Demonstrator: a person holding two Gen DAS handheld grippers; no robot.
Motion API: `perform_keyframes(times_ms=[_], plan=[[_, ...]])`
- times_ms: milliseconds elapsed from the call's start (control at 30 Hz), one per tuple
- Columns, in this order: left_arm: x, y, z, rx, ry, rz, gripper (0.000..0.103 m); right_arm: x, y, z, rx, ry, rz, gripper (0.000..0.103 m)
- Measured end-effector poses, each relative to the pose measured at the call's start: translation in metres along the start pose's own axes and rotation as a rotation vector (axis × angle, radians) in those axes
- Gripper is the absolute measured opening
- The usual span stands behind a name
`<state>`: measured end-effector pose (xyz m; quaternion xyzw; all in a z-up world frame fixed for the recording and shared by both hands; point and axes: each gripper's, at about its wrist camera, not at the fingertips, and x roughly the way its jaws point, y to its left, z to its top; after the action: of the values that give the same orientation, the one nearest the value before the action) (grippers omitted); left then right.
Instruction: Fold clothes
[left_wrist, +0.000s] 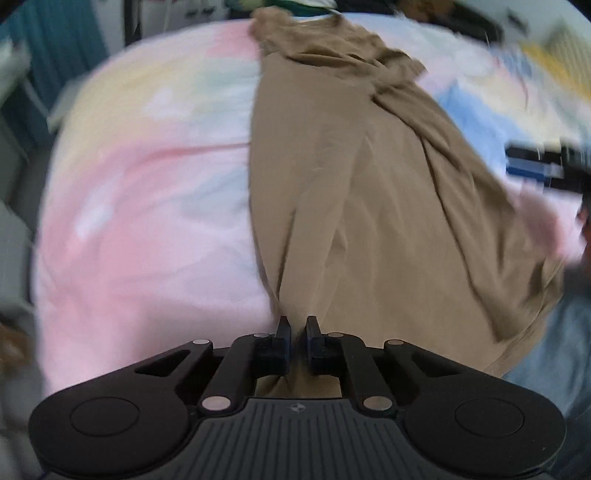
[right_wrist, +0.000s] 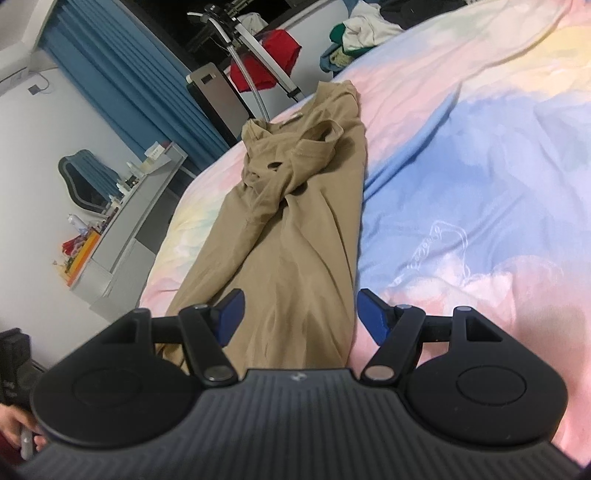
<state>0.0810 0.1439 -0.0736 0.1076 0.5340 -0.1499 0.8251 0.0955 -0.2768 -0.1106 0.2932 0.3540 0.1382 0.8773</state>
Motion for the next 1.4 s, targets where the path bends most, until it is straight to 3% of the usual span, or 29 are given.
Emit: perform_keyframes(times_ms=[133,333,500,567,700,800,933,1067,1133,1267,1400], plan=[[-0.032,-0.043,0.009,0.064,-0.029,0.04,0.007,0.003,-0.002,0.0,0.015,0.02,0.0,0.07],[-0.065,-0.103,0.034,0.101,-0.061,-0.048,0.007,0.008,-0.003,0.0,0.017,0.042,0.014,0.07],[-0.027,-0.141,0.03,0.13,0.009,-0.076,0.008,0.007,-0.004,0.0,0.031,0.052,0.019,0.07],[-0.007,-0.144,0.024,0.141,0.037,-0.082,0.014,0.007,-0.005,-0.001,0.038,0.057,0.025,0.07],[0.01,-0.136,0.015,0.108,0.076,-0.138,0.033,0.006,-0.009,0.0,0.057,0.072,0.036,0.07],[-0.01,-0.109,0.011,0.02,0.012,-0.24,0.05,0.01,-0.012,0.0,0.075,0.096,0.033,0.07],[-0.037,-0.064,0.006,-0.151,-0.141,-0.327,0.065,0.017,-0.013,-0.003,0.076,0.144,0.031,0.07],[-0.022,-0.025,-0.001,-0.318,-0.193,-0.269,0.066,0.023,-0.014,-0.008,0.063,0.204,0.029,0.069],[-0.004,-0.014,-0.005,-0.385,-0.142,-0.222,0.063,0.026,-0.012,-0.013,0.044,0.241,0.027,0.067],[0.003,-0.001,-0.012,-0.433,-0.079,-0.272,0.06,0.028,-0.002,-0.024,0.003,0.334,0.037,0.061],[0.008,-0.005,-0.023,-0.437,-0.026,-0.394,0.061,0.025,0.007,-0.038,-0.004,0.41,0.061,0.059]])
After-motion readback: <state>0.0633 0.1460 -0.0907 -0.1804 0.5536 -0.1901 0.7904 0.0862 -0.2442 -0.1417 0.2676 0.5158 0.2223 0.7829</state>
